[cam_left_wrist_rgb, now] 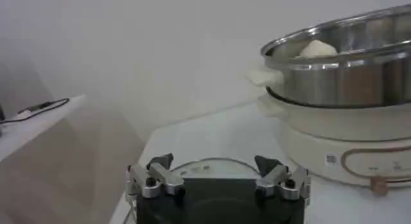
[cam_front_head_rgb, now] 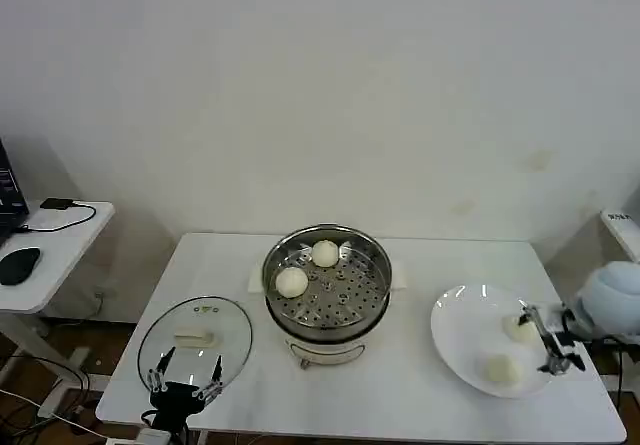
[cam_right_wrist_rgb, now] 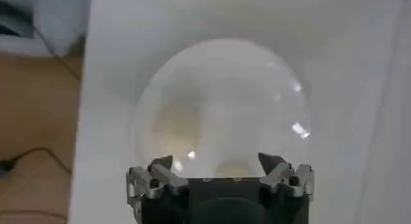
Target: Take steamed baozi put them in steamer then cover it.
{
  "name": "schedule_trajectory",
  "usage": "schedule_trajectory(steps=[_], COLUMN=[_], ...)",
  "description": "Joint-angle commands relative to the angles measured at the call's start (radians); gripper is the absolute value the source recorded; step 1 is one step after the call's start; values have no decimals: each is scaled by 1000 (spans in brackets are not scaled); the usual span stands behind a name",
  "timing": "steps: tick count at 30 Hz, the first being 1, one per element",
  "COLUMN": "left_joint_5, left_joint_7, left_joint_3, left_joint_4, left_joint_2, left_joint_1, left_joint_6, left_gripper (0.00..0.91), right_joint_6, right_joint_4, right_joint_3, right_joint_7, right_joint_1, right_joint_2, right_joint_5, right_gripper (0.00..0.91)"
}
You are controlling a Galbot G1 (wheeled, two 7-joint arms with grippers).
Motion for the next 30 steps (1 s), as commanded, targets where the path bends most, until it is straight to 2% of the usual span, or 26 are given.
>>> schedule_trajectory(steps=[1,3,5,10,27,30], left_joint_5=[7,8,8,17,19,19], left_joint_7=[1,1,0,0,-1,-1], left_joint_3=[0,-3,-7,-7,-11,-10], left_joint_4=[6,3,-1,2,7,7], left_joint_2=[1,3,2,-4,-8,-8], left_joint_1=[4,7,8,12,10,9], left_joint_6=[-3,-3,-3,-3,-2,-3], left_gripper=[907,907,907,907,907,907], right_joint_6=[18,13,6,-4,-28,-33], right_joint_4=[-41,-51,-61,-91,-150,-151], right_joint_3=[123,129,241,293,334,335], right_joint_7=[9,18,24,42,35,36], right_joint_1=[-207,-228,-323,-371,-425,-425], right_joint_2=[12,32,76,140,180,181], right_joint_5=[-44,-23,-20,-9,-7,-2], right_gripper=[907,907,907,907,907,836])
